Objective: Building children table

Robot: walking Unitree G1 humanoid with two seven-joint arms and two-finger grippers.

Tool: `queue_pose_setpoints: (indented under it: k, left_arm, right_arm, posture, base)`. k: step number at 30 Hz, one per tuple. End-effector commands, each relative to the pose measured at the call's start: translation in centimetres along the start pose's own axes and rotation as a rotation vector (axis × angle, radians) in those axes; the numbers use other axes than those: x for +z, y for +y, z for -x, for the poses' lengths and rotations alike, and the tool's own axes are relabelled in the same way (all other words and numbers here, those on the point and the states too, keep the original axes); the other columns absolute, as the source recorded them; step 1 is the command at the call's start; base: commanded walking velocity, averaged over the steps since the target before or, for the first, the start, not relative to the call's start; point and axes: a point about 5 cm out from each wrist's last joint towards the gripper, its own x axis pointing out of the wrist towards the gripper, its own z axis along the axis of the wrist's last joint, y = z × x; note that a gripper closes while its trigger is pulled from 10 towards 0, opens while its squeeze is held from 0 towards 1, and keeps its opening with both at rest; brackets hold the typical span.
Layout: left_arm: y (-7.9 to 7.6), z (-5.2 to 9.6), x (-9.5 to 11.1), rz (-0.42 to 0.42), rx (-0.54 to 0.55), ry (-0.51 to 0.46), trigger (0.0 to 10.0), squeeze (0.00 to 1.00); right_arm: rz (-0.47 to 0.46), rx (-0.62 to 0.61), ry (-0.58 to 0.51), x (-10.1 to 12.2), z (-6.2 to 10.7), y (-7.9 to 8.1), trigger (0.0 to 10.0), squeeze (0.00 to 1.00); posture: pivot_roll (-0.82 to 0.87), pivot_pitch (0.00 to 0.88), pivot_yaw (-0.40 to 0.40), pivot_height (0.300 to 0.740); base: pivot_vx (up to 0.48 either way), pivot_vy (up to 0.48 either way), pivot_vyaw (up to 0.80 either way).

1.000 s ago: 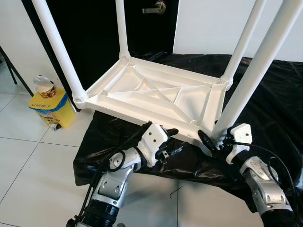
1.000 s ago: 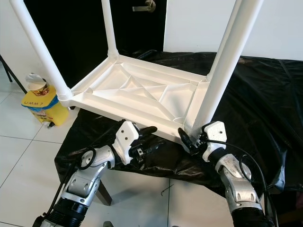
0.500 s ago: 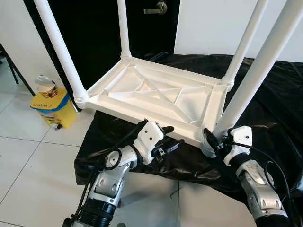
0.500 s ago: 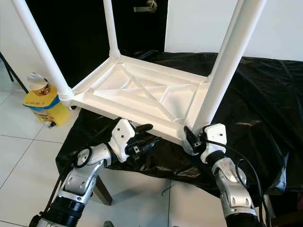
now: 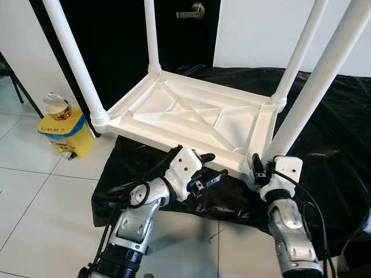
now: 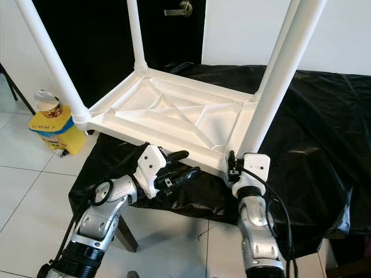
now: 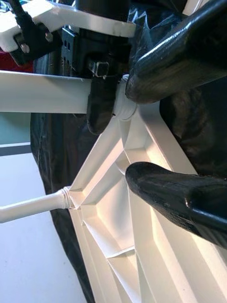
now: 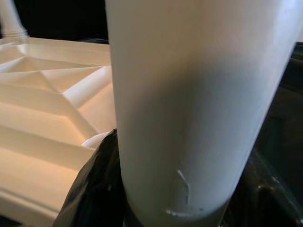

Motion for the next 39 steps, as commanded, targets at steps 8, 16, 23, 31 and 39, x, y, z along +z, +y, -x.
queue_pose_setpoints:
  k: [8, 16, 23, 31, 39]
  left_arm:
    - [0.5, 0.3, 0.1, -0.004, 0.112, 0.012, 10.0, 0.00]
    - [0.2, 0.0, 0.0, 0.005, 0.113, 0.009, 10.0, 0.00]
    - [-0.2, -0.2, -0.2, 0.011, 0.103, 0.011, 10.0, 0.00]
    - [-0.5, -0.2, -0.3, 0.024, 0.103, 0.012, 10.0, 0.00]
    - [-1.2, 0.1, -0.1, 0.024, 0.121, -0.002, 10.0, 0.00]
  right_arm:
    - [-0.013, 0.007, 0.055, -0.7, 0.2, 0.7, 10.0, 0.00]
    - [-0.006, 0.064, 0.017, -0.1, 0.2, 1.1, 10.0, 1.00]
    - [-0.008, 0.133, -0.012, 0.5, 0.3, 1.1, 10.0, 1.00]
    - [0.018, 0.192, -0.027, 0.7, 0.4, 0.6, 10.0, 1.00]
    - [0.037, 0.299, -0.034, 1.2, 0.0, -1.0, 10.0, 0.52]
  posture:
    - [0.06, 0.000, -0.023, 0.740]
    - [0.04, 0.000, -0.036, 0.740]
    - [0.03, 0.000, -0.046, 0.740]
    - [0.04, 0.000, -0.057, 0.740]
    - [0.05, 0.000, -0.076, 0.740]
  base:
    - [0.000, 0.000, 0.00]
    - [0.000, 0.000, 0.00]
    - [0.000, 0.000, 0.00]
    - [0.000, 0.000, 0.00]
    - [0.000, 0.000, 0.00]
